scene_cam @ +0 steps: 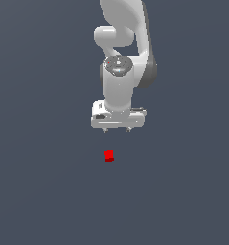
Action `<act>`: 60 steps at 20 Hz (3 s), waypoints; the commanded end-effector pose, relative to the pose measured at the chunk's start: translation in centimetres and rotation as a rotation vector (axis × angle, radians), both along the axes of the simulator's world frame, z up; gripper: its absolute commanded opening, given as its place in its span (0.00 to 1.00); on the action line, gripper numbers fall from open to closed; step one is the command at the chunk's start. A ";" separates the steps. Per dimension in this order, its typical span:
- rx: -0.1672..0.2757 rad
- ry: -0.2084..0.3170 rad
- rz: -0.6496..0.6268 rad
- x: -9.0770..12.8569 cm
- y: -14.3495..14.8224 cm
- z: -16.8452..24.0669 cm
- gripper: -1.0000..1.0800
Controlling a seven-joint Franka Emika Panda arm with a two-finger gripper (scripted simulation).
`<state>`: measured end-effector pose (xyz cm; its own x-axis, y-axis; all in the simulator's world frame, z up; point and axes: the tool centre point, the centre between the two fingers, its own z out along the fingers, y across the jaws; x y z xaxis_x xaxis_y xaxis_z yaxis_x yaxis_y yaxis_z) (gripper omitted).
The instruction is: Pick up the red cube and move it to a goal position.
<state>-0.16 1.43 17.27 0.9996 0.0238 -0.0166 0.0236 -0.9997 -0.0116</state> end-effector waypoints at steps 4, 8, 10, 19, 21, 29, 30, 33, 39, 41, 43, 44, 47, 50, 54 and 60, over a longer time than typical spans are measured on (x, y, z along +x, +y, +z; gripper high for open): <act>0.000 0.000 0.001 0.1 -0.1 -0.3 0.96; -0.001 -0.002 0.007 0.4 -0.4 -1.4 0.96; -0.002 -0.003 0.012 0.7 -0.6 -2.3 0.96; -0.006 -0.010 0.045 2.6 -2.2 -8.8 0.96; -0.007 -0.011 0.053 3.1 -2.6 -10.3 0.96; -0.010 -0.016 0.075 4.6 -3.6 -14.3 0.96; -0.010 -0.016 0.076 4.8 -3.7 -14.6 0.96; -0.010 -0.017 0.079 5.0 -3.8 -15.2 0.96; -0.011 -0.017 0.080 5.2 -3.8 -15.3 0.00; -0.011 -0.017 0.080 5.2 -3.8 -15.3 0.00; -0.011 -0.017 0.080 5.2 -3.8 -15.3 0.00; -0.011 -0.017 0.080 5.2 -3.8 -15.3 0.00; -0.011 -0.017 0.080 5.2 -3.8 -15.3 0.00; -0.011 -0.017 0.080 5.1 -3.8 -15.1 0.00; -0.011 -0.017 0.080 5.2 -3.7 -14.1 0.00; -0.011 -0.017 0.080 5.2 -3.4 -10.6 0.00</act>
